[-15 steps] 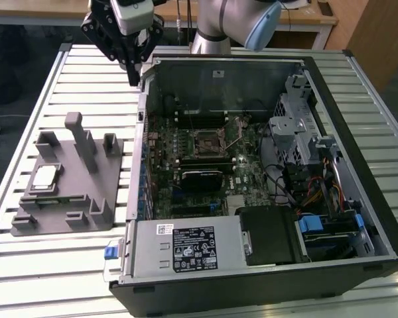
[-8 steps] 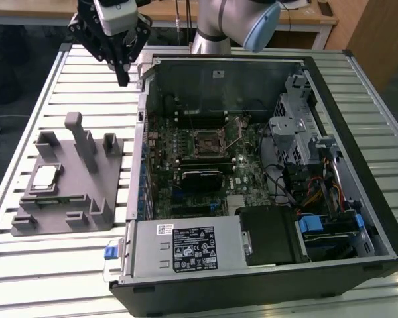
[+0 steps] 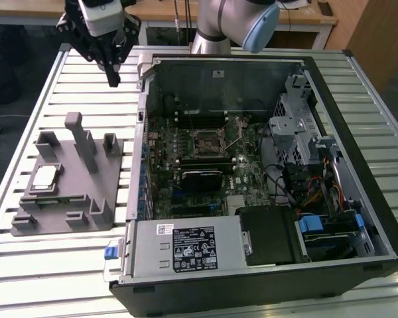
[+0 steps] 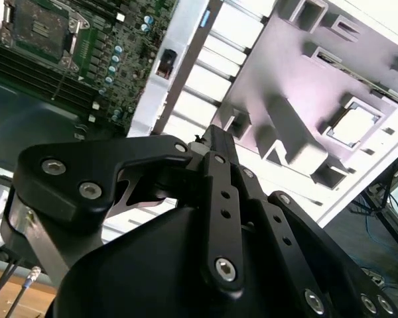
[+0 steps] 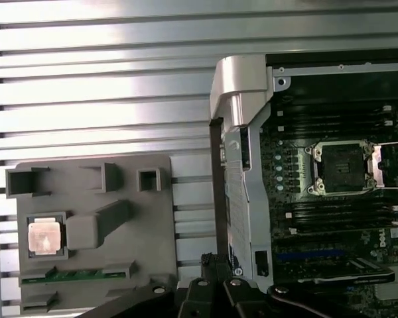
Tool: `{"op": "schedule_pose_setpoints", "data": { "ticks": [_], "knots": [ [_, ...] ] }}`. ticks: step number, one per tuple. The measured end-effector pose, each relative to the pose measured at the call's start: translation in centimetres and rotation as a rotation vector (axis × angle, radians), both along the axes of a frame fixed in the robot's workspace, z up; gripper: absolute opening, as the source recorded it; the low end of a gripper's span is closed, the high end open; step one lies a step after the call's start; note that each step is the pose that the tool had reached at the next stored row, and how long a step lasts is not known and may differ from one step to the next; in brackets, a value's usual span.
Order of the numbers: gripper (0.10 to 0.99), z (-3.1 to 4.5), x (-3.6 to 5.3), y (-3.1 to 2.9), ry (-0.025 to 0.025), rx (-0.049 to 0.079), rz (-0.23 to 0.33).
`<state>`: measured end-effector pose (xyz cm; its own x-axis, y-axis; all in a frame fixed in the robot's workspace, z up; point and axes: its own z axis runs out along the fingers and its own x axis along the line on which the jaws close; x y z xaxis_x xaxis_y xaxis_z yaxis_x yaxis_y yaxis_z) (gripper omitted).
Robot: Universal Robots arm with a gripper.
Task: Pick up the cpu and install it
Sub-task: 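Reach for the cpu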
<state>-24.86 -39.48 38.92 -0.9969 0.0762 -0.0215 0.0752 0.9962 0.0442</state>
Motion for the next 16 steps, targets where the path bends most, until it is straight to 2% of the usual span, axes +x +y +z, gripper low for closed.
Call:
{"op": "schedule_pose_setpoints", "data": {
  "ticks": [1,4,16],
  "knots": [
    [0.106,-0.01,-0.26,0.00,0.0003,0.000,0.000],
    [0.106,-0.06,-1.77,0.00,0.0016,0.000,0.000],
    [0.106,-0.17,-4.81,0.00,0.0039,0.000,0.000]
  ]
}}
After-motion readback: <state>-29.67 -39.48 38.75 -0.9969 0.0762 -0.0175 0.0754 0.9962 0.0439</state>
